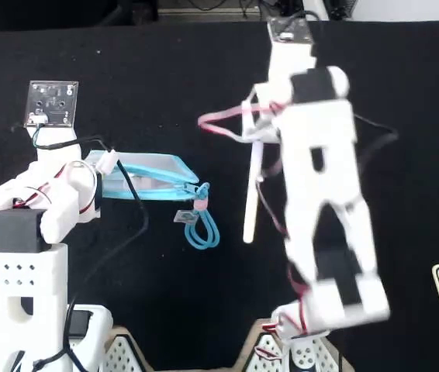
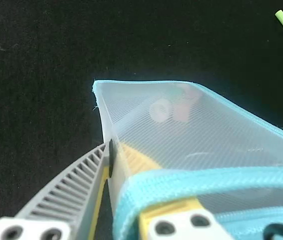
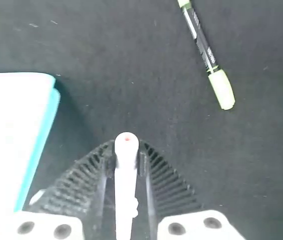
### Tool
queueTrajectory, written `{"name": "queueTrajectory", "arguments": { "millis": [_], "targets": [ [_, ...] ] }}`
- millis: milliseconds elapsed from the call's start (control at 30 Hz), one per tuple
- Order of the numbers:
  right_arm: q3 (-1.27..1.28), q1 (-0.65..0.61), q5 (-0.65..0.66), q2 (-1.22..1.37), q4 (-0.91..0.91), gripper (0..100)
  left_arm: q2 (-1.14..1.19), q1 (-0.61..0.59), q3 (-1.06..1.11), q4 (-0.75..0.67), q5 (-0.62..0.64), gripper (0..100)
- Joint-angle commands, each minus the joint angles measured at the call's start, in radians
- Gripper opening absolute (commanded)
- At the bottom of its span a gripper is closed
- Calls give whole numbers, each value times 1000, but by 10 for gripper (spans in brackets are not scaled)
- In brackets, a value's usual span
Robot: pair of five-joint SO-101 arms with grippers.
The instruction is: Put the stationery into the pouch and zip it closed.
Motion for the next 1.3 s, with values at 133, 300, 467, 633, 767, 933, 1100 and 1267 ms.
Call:
{"name": "queueTrajectory", "arguments": {
  "millis": [133,300,467,633,767,933,1100,1267],
  "targets": [
    [165,-68,32,-638,-132,11,-18,4,-16,2,-8,30],
    [265,-259,26,-920,-293,11,-18,4,-16,3,-8,30],
    [455,-414,32,-1115,-580,11,-18,4,-16,3,-8,30],
    [699,-443,34,-1228,-836,11,-18,4,-16,3,-8,30],
    [828,-445,34,-1270,-928,11,-18,4,-16,3,-8,30],
    [921,-446,34,-1271,-985,11,-18,4,-16,2,-8,30],
    [940,-494,34,-1270,-996,11,-18,4,-16,2,-9,30],
    [949,-519,97,-1270,-1000,11,-18,4,-16,2,-9,30]
  ]
}}
